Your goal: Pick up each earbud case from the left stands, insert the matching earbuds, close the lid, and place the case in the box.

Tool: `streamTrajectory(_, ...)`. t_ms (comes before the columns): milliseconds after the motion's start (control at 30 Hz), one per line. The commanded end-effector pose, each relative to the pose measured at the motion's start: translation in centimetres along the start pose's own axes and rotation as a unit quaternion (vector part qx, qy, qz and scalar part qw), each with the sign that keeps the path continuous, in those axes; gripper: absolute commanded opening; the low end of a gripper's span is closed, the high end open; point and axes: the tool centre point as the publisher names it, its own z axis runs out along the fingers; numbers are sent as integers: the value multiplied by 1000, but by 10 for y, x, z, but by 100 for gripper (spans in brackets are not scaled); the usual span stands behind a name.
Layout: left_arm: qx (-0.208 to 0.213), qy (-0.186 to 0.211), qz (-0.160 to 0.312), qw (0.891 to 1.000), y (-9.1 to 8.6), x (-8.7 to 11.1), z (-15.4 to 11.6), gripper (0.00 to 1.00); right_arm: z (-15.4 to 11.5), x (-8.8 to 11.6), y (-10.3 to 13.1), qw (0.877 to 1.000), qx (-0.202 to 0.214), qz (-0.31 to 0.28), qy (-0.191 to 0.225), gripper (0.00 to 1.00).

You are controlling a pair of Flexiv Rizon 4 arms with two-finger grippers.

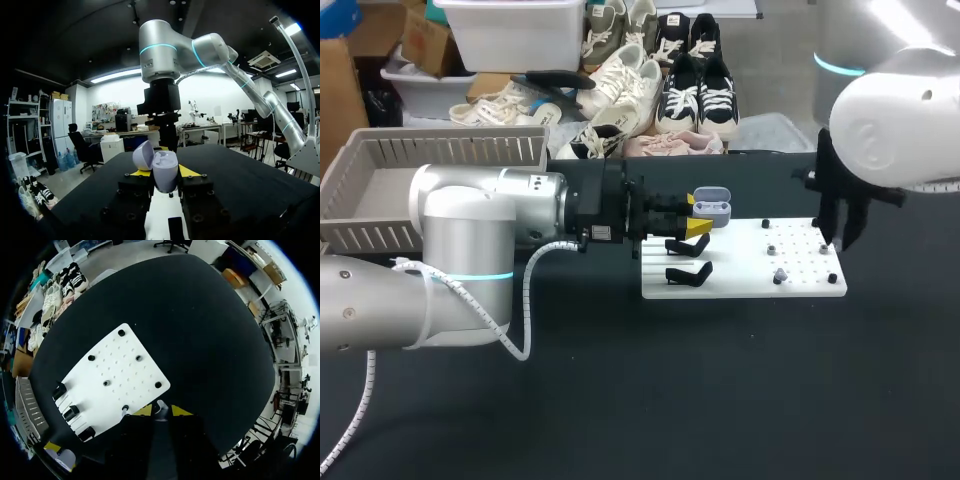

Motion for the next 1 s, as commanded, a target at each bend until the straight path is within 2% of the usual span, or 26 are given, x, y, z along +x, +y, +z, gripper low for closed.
streamTrajectory(33, 1, -1, 0, 1000, 1, 1, 0, 0, -28, 5, -3, 1000, -6, 15, -17, 0)
streamTrajectory(267, 1, -1, 0, 1000, 1, 1, 0, 0, -74, 21, 8, 998, -9, 20, -51, 0)
streamTrajectory(533, 1, -1, 0, 1000, 1, 1, 0, 0, -109, 52, 31, 998, -17, -8, -62, 0)
streamTrajectory(1000, 1, -1, 0, 1000, 1, 1, 0, 0, -123, 93, 77, 996, -11, -55, -64, 0)
